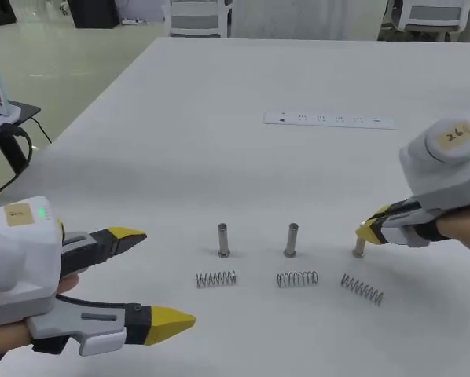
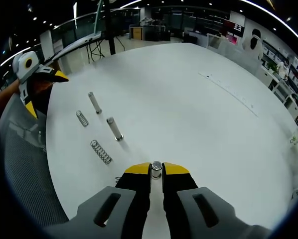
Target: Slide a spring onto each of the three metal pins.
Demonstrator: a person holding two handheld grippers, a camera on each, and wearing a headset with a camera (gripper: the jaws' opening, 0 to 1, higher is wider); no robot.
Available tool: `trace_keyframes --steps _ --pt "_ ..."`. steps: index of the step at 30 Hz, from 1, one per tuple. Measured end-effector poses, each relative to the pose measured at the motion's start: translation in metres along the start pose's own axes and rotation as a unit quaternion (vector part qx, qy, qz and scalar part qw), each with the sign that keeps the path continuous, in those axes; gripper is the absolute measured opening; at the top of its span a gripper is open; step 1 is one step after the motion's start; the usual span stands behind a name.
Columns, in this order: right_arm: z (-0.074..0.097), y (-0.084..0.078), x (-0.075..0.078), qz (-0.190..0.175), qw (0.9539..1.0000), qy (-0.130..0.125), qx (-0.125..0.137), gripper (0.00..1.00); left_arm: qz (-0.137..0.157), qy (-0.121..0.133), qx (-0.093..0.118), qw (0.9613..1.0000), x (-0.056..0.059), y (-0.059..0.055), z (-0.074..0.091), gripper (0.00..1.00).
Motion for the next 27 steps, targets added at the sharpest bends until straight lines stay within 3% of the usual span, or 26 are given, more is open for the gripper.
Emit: trace_keyframes --steps 27 --pt "0.0016 -0.0039 -0.0010 0.026 0.9996 0.003 -0.008 0.09 -0.013 0.000 -0.003 0.9999 0.0052 0.0061 0.0046 0.75"
Point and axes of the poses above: the centre of the closed fingertips' face, and the gripper's own axes: z roughly backward along the fingers, x roughly to its right, y roughly out of its top, the point moved 7 cm from there along z, roughly backward along the fingers, and after that the axes turned 4 degrees about z, right-handed, at the moved point
